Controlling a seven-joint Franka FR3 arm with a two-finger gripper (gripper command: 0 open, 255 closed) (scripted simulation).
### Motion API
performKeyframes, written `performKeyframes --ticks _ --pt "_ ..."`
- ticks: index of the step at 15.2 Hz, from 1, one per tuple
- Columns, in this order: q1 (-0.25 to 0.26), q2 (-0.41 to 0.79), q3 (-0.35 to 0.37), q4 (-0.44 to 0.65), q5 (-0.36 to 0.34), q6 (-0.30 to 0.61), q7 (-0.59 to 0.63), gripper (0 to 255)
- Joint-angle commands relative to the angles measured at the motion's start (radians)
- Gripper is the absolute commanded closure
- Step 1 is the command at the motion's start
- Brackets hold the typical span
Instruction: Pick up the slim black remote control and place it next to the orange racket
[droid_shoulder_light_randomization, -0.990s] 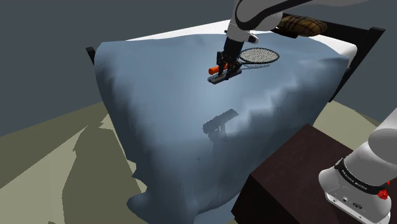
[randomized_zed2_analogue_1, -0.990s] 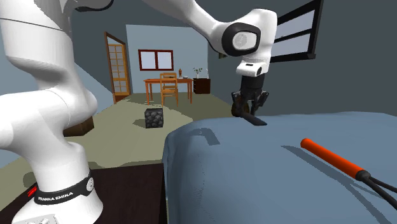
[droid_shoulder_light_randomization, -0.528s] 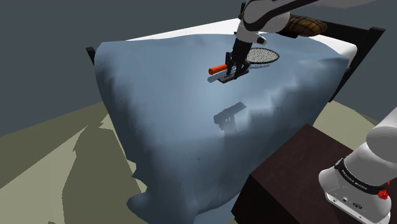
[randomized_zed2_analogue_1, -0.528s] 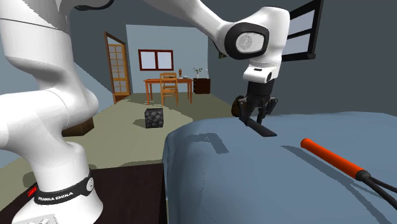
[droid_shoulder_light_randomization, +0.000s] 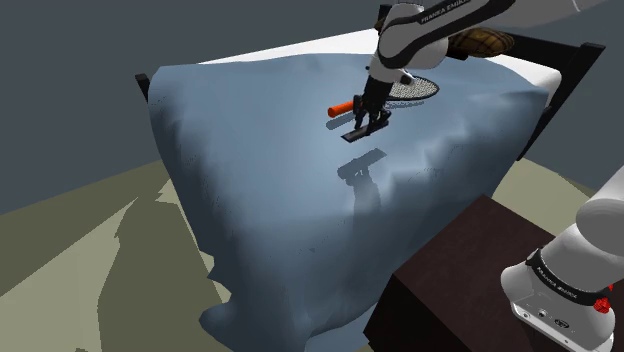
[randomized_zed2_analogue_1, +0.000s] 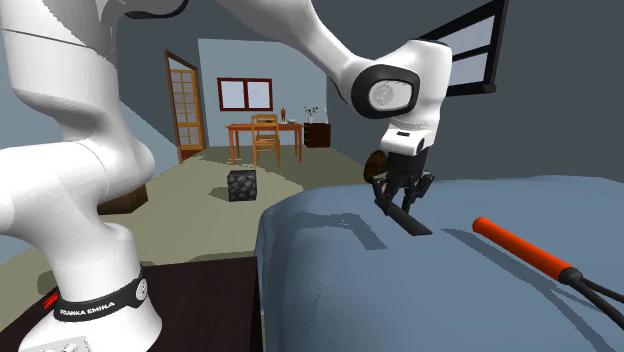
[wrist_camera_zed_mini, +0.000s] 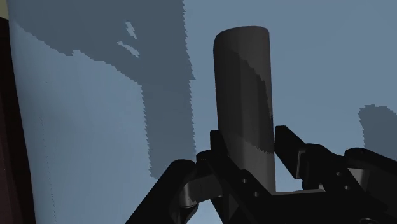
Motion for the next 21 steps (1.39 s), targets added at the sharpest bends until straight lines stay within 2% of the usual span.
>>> performKeyframes --ticks 1,8,16,17,21 --pt "0.002 0.015 0.0 -0.008 -0.003 0.023 -0.001 255" --pt "0.009 0.069 -0.003 -0.039 -0.013 0.106 -0.008 255" --pt "0.009 0.069 -0.003 -0.039 -0.013 0.106 -0.008 255" --pt "0.009 0.069 -0.003 -0.039 -0.013 0.106 -0.008 0" --pt "0.009 0.069 -0.003 -0.039 -0.013 0.106 -0.008 0"
